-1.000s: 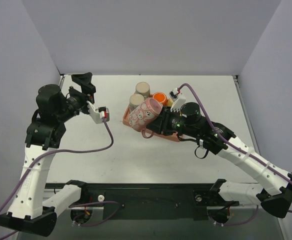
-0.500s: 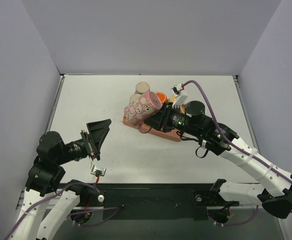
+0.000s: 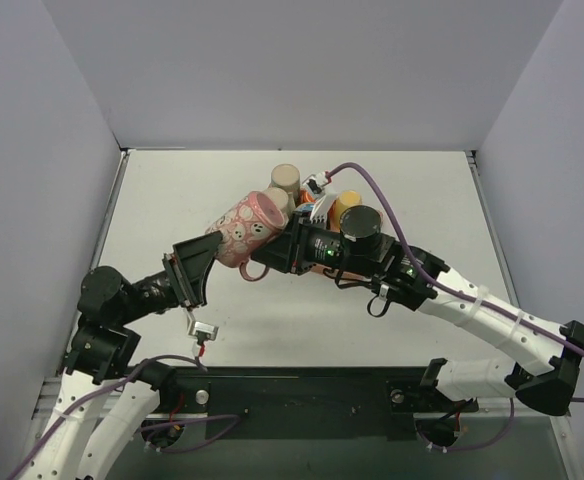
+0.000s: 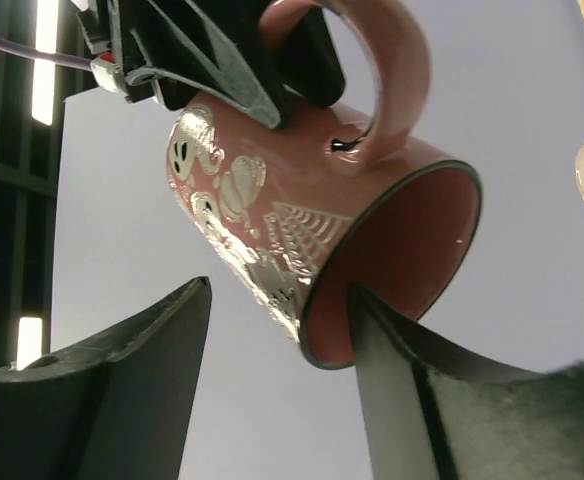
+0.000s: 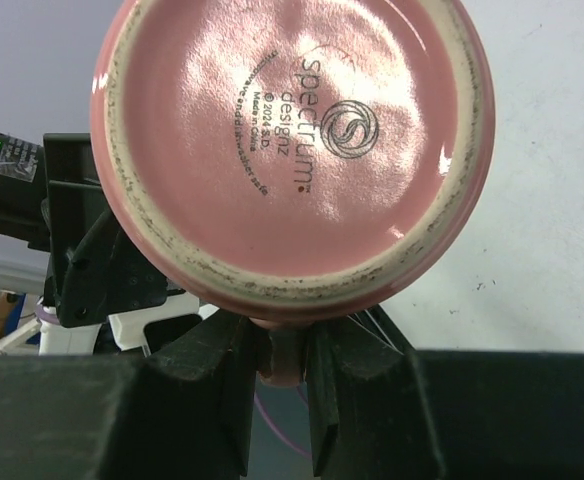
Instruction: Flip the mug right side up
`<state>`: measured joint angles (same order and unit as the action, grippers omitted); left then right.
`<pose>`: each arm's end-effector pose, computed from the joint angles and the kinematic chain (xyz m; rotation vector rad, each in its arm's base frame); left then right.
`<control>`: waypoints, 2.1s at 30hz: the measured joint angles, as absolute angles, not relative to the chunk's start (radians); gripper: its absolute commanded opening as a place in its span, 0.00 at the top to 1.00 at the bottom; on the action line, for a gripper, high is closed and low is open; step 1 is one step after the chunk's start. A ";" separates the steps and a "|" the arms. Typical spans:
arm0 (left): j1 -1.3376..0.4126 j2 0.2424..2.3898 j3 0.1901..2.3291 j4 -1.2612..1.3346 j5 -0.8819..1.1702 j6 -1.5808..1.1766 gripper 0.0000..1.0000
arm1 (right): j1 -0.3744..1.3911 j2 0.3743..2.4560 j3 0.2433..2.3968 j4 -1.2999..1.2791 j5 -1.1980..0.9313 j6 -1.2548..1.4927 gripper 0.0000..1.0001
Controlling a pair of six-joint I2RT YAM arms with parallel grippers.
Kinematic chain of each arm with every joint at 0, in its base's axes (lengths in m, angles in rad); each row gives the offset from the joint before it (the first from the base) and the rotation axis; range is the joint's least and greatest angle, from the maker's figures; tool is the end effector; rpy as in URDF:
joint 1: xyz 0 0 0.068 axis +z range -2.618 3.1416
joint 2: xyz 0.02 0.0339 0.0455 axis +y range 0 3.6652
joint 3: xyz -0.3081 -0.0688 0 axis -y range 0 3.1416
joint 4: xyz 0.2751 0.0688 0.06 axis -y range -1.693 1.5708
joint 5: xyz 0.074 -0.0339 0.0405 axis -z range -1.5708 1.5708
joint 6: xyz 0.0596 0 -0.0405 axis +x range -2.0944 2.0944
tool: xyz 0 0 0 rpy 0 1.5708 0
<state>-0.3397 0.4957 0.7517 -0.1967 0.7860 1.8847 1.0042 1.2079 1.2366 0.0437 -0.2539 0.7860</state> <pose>0.0952 -0.0784 0.3946 1.5617 0.0690 0.6349 0.1566 0.2740 0.4789 -0.4218 1.6835 1.5797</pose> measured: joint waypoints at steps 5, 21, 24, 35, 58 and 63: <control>-0.340 0.504 0.746 -0.145 0.776 1.863 0.90 | 1.009 1.235 1.237 0.059 -0.266 0.801 1.00; -0.350 0.653 0.939 -0.568 0.490 1.750 1.00 | 0.886 1.168 1.197 0.010 -0.105 0.732 0.26; -0.350 0.803 1.041 -0.748 0.257 1.574 1.00 | 0.842 1.096 1.185 -0.072 0.022 0.652 0.25; -0.066 1.445 1.483 -1.215 -0.035 0.871 1.00 | 0.836 0.992 1.058 -0.235 0.291 0.437 0.24; 0.526 1.795 1.480 -1.166 0.067 0.715 1.00 | 0.785 1.142 0.982 -0.171 0.244 0.319 0.24; 0.541 1.795 1.476 -1.161 0.094 0.753 0.98 | 0.725 1.222 0.981 -0.123 0.218 0.320 0.29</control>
<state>0.5407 1.7950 1.4761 -1.1614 0.0940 0.7532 0.7250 1.2217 0.9813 -0.1230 0.2180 0.3202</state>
